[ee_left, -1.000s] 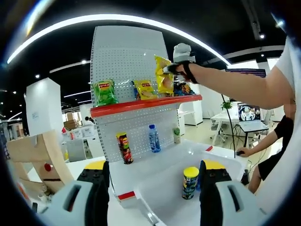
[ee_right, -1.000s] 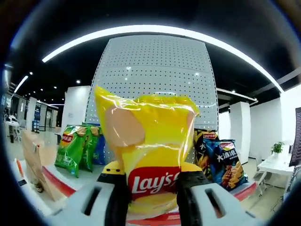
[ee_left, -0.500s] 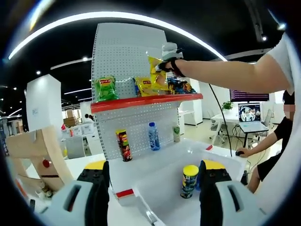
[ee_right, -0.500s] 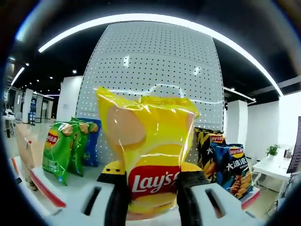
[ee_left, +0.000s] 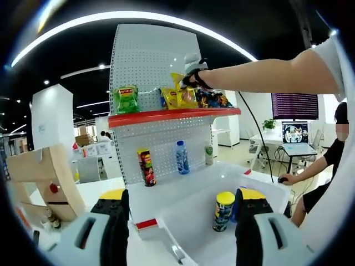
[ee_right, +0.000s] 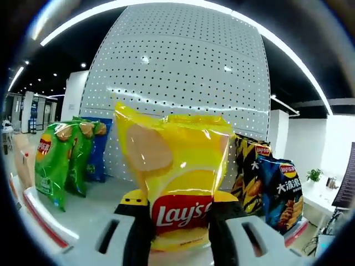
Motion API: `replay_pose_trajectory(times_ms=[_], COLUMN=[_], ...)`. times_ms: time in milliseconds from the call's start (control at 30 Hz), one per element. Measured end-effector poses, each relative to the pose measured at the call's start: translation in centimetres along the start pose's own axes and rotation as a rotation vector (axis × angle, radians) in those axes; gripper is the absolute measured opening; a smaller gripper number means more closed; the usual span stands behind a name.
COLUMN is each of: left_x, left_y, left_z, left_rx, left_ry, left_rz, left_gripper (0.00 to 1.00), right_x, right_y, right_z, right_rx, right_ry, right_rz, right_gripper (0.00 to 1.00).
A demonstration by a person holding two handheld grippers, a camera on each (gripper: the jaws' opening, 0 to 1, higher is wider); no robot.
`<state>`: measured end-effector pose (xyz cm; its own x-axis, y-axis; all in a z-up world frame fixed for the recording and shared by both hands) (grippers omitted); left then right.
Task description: Place the items from the shopping basket onto the snack and drink counter
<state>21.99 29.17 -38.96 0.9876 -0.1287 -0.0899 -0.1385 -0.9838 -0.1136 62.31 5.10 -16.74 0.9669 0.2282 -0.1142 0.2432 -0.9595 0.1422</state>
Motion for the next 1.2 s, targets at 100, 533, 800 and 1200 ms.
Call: replay_pose_trajectory(times_ms=[100, 533, 800, 1200], left_x=[0.0, -0.5, -0.8, -0.7], left_y=[-0.1, -1.0, -1.5, -2.0], left_z=[0.3, 0.8, 1.1, 1.3], left_rx=[-0.001, -0.007, -0.008, -0.004], left_ry=[-0.012, -0.029, -0.046, -0.06], left_rz=[-0.004, -0.038, -0.063, -0.076], left_gripper=[0.79, 0.79, 0.79, 0.78], right_x=[0.3, 3.8, 4.5, 6.2], right_y=[-0.1, 0.4, 0.2, 0.4], right_z=[-0.1, -0.9, -0.6, -0.3], right_rx=[-0.016, -0.057, -0.073, -0.096], right_ry=[-0.003, -0.068, -0.071, -0.071], right_rz=[0.005, 0.002, -0.002, -0.013], right_gripper=[0.39, 0.39, 0.41, 0.45])
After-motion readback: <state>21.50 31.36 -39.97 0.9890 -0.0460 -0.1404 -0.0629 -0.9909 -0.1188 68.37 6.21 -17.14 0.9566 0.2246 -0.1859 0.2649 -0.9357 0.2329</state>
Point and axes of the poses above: the point that each gripper's makers call its tool centre point, and the gripper's own axes: x roughly forward along the fingers, y roughly to its right, z roughly out of its underside, the point moved 8 cm from there along -x, roughly backward along the fingers, and after that the axes turned 14 degrees about -z, right-handed, at the moved point
